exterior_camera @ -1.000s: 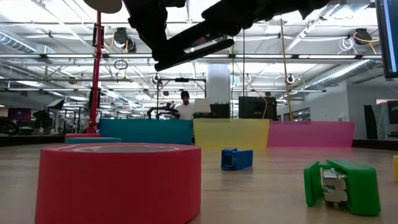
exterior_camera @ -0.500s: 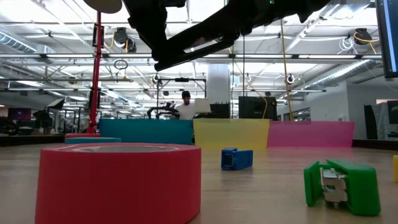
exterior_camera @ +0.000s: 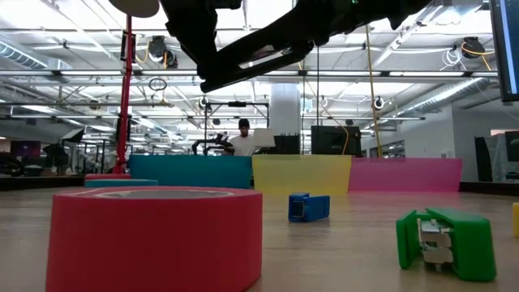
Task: Pick and place Stapler, Stapler remover, tape
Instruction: Put the black stapler into the pink bin
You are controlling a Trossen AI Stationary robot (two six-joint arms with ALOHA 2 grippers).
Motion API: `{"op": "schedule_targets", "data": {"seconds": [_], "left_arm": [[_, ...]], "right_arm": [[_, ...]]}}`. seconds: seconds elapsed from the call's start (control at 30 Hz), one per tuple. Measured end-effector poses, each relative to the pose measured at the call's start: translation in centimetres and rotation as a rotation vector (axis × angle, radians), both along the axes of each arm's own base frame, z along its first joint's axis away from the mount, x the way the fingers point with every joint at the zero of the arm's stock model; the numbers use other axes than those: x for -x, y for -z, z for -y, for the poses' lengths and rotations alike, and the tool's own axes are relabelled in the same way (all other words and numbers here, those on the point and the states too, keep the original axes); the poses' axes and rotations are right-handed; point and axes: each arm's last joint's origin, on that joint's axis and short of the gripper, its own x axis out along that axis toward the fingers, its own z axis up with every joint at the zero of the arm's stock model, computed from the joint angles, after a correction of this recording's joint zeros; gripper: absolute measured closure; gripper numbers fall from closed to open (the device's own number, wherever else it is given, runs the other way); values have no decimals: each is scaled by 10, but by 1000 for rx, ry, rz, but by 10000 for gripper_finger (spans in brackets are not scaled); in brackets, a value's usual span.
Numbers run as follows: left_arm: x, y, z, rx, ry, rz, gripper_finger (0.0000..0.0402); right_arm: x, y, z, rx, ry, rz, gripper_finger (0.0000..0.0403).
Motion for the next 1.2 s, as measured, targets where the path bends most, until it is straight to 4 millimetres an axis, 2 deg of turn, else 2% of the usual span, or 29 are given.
{"op": "schedule_targets", "data": {"seconds": [0.13, 0.2, 0.43, 0.53, 0.6, 0.7, 0.93, 1.03, 1.2], "left_arm": [[0, 0, 0, 7, -12, 4, 264], [0, 0, 0, 13, -37, 12, 245], [0, 0, -1, 45, -130, 42, 61], [1, 0, 0, 71, -109, 24, 14], [2, 1, 0, 98, -117, 15, 16], [5, 1, 2, 175, -160, 4, 39], [10, 3, 8, 286, -265, -22, 77], [9, 2, 16, 288, -247, -10, 85], [8, 1, 25, 299, -224, 16, 88]], "right_arm": [[0, 0, 0, -3, 1, 0, 277], [0, 0, 0, -7, 5, 0, 277], [4, 1, 3, -2, 116, -41, 277], [10, -1, 6, 44, 179, -70, 277], [17, -6, 10, 84, 246, -80, 277], [33, -18, 21, 144, 404, -99, 277], [93, -34, 59, 253, 727, -296, 277], [117, -28, 77, 261, 801, -371, 277], [148, 3, 101, 181, 821, -428, 277]]}}
